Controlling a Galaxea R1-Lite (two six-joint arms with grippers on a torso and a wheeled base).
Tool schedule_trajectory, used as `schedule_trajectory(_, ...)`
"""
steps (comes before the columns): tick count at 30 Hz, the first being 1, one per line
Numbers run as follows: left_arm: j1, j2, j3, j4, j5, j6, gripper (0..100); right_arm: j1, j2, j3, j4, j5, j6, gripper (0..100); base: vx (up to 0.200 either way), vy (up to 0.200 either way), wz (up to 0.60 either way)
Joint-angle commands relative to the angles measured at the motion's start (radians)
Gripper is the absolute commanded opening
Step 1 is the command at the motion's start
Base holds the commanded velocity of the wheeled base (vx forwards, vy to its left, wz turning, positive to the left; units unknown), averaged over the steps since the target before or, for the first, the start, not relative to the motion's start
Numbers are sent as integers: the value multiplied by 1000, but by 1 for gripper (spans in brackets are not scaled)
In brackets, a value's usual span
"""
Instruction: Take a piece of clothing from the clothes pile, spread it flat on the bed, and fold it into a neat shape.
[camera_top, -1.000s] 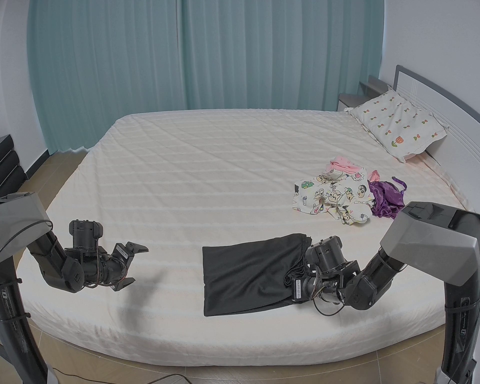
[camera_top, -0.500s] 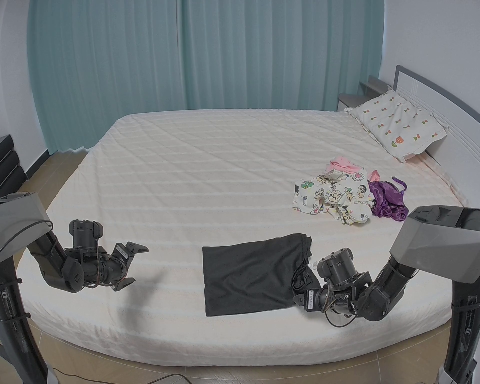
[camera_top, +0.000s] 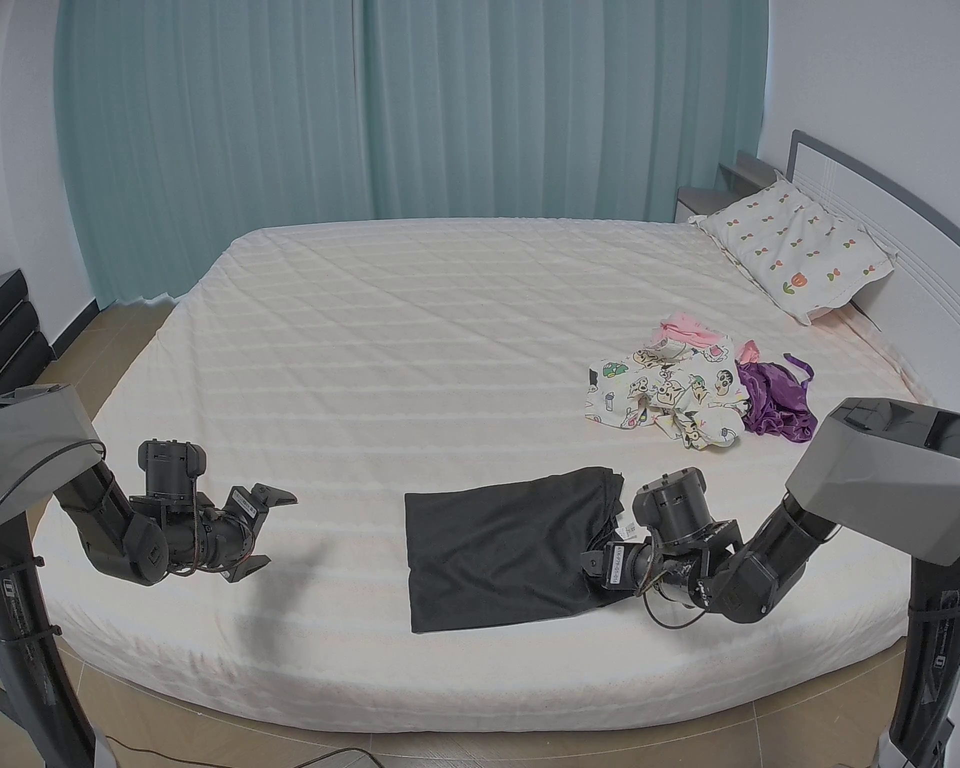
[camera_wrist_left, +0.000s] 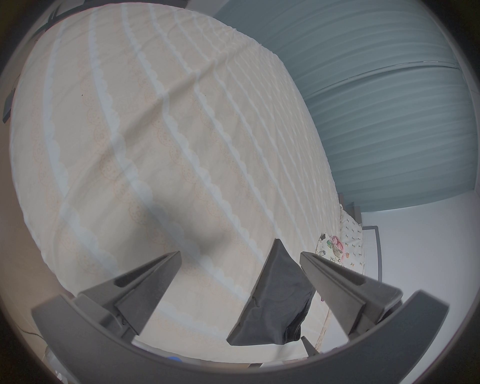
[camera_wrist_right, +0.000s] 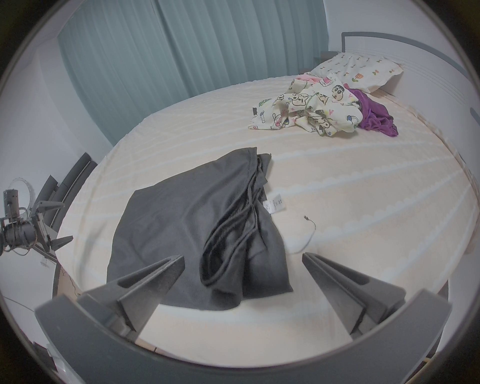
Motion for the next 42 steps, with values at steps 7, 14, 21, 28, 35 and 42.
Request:
schedule_trajectory(7, 0, 1, -2, -1, 0, 0, 100, -4, 126, -230, 226, -14, -54, 100, 0, 0, 0)
schedule_trajectory(14, 0, 1, -2, -1, 0, 0, 100, -54, 100, -196, 271, -34, -86, 100, 0, 0, 0)
schedule_trajectory(21, 0, 1, -2, -1, 0, 0, 100, -115, 41, -83, 260, -34, -95, 100, 0, 0, 0)
schedule_trajectory(28, 0, 1, 0, -1, 0, 0, 100, -162, 28, -33, 257, -33, -104, 100, 0, 0, 0)
schedule_trajectory(35, 0, 1, 0, -1, 0, 0, 100, -158, -20, -37, 192, 44, -60, 100, 0, 0, 0)
schedule_trajectory(42, 0, 1, 0, -1, 0, 0, 100, -131, 12, -43, 130, 150, 8, 100, 0, 0, 0)
